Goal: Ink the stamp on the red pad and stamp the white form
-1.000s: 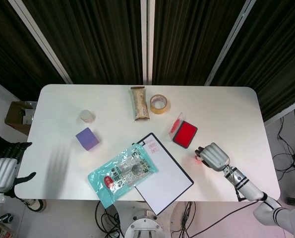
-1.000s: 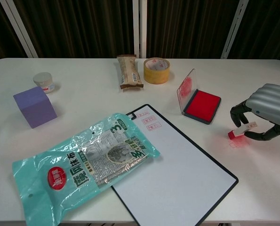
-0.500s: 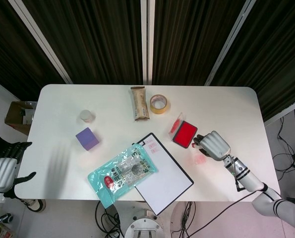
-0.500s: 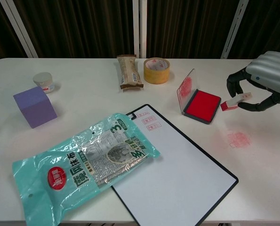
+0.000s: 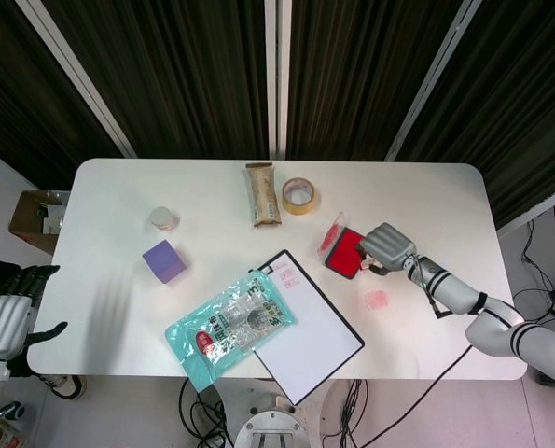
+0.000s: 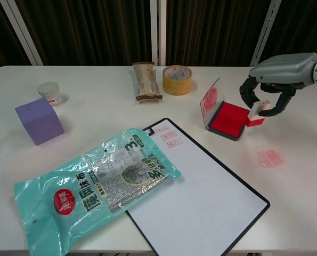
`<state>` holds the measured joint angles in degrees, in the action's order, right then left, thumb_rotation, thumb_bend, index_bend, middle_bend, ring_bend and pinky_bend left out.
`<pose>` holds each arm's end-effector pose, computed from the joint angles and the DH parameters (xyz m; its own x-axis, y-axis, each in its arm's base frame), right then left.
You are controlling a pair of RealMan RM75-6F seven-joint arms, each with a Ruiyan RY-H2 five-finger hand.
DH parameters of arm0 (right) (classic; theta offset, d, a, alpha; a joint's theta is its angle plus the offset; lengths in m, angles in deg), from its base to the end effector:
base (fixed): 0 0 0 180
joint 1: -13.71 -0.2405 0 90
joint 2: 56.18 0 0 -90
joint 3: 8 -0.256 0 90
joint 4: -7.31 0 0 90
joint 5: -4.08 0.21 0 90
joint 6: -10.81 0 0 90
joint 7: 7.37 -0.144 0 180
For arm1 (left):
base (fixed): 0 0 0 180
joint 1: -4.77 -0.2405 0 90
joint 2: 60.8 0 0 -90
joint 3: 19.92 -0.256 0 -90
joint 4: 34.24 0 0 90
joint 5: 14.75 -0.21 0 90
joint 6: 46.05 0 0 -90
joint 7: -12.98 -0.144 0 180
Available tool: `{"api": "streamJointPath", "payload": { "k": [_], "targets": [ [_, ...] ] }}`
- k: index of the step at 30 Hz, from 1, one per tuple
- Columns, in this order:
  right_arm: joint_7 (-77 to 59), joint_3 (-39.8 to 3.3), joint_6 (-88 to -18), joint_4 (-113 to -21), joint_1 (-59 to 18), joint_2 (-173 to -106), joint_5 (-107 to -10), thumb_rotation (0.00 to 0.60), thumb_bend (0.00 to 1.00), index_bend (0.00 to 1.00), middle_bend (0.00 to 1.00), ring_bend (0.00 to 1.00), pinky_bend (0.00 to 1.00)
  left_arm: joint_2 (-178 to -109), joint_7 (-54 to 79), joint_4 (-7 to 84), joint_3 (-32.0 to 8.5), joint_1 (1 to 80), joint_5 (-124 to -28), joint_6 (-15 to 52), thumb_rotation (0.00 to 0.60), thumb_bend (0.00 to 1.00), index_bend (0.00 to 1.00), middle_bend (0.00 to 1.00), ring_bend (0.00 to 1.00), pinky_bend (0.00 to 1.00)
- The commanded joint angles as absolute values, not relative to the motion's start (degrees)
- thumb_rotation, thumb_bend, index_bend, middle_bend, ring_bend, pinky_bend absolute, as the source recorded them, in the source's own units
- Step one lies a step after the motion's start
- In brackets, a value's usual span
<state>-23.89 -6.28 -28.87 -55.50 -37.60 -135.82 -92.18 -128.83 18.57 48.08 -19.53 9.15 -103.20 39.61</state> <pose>-0.2105 -0.3950 0.0235 0.7417 -0.3268 0.5857 -0.6344 -0.6252 0.4546 -0.3376 0.1713 0.1471 0.4086 0.0348 0.9121 0.9126 -0.0353 -0.4074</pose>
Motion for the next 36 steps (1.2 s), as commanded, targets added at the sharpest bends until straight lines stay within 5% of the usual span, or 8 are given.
{"api": "streamJointPath", "payload": {
  "k": [1, 36],
  "targets": [
    [-25.6, -5.6, -27.9, -54.8, -40.1, -136.4, -92.9, 0.600, 0.49, 1.00, 0.86, 0.87, 1.00, -128.7, 18.4, 48.2, -19.4, 9.3, -103.1, 39.4, 0.600, 0.00, 0.16, 0.16, 0.13, 0.24],
    [-39.0, 0.7, -34.2, -33.6, -41.8, -149.4, -96.1, 0.600, 0.47, 1.00, 0.86, 0.87, 1.00, -128.7, 18.8, 47.3, -19.0, 9.4, -102.1, 39.1, 0.600, 0.00, 0.16, 0.16, 0.13, 0.24]
  ]
}}
